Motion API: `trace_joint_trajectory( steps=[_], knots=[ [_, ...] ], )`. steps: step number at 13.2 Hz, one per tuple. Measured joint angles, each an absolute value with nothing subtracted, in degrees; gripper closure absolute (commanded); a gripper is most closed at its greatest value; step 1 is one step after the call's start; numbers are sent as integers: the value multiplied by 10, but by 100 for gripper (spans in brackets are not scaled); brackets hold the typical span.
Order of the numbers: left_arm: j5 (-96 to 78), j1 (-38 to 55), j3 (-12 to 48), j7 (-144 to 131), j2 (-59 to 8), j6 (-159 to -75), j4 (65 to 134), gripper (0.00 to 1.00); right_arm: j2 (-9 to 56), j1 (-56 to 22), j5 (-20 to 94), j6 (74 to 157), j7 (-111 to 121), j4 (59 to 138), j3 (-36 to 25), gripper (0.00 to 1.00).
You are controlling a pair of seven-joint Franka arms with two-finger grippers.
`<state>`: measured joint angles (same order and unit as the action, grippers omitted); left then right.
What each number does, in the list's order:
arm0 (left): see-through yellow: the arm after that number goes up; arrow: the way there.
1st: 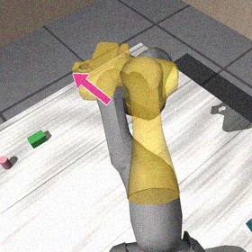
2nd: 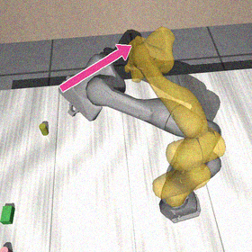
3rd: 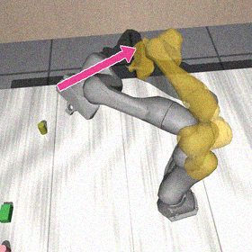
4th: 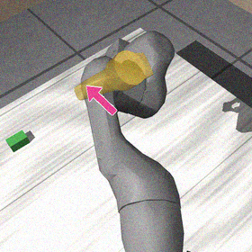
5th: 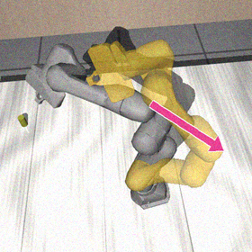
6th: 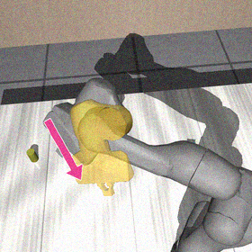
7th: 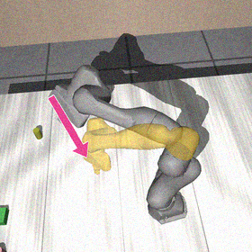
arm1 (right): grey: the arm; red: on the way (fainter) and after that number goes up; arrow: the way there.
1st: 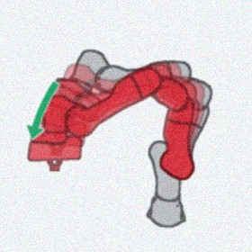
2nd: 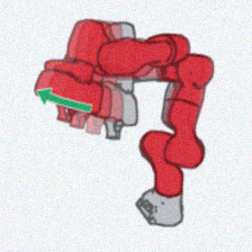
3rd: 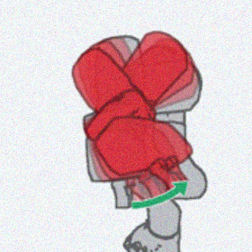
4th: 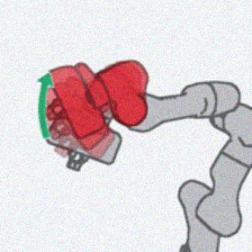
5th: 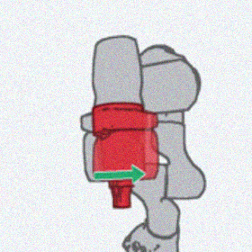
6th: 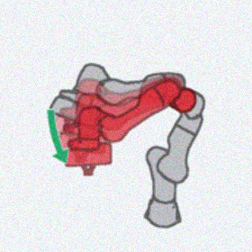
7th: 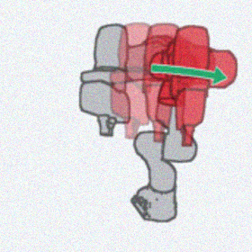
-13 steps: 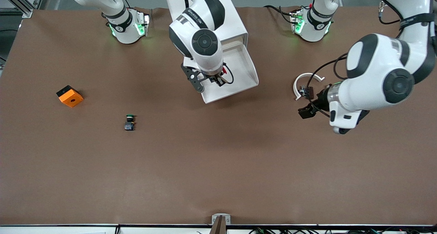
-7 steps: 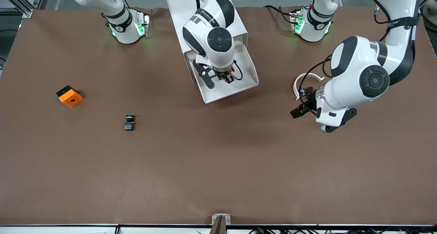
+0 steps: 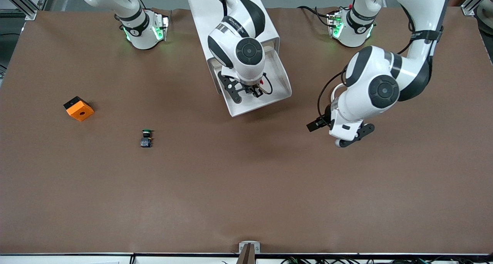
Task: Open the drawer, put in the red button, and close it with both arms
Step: 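Lower the button into the drawer and open the right gripper, then push the drawer shut with the left gripper while the right gripper withdraws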
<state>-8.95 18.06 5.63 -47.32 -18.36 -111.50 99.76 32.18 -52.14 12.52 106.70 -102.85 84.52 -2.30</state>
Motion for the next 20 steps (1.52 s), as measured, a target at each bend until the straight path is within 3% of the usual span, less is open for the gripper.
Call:
trace_joint_trajectory(
  steps=[7,15,20],
  knots=[
    [-89,198,57,-485,-200,-1162,1024,0,322,-523,125,1049,-1029,795,-31,0],
    [-89,272,58,-565,-262,-1284,1029,0,238,-394,191,870,-950,729,-36,0],
    [-89,322,59,-621,-281,-1291,1019,0,174,-311,191,761,-766,727,-40,0]
  ],
)
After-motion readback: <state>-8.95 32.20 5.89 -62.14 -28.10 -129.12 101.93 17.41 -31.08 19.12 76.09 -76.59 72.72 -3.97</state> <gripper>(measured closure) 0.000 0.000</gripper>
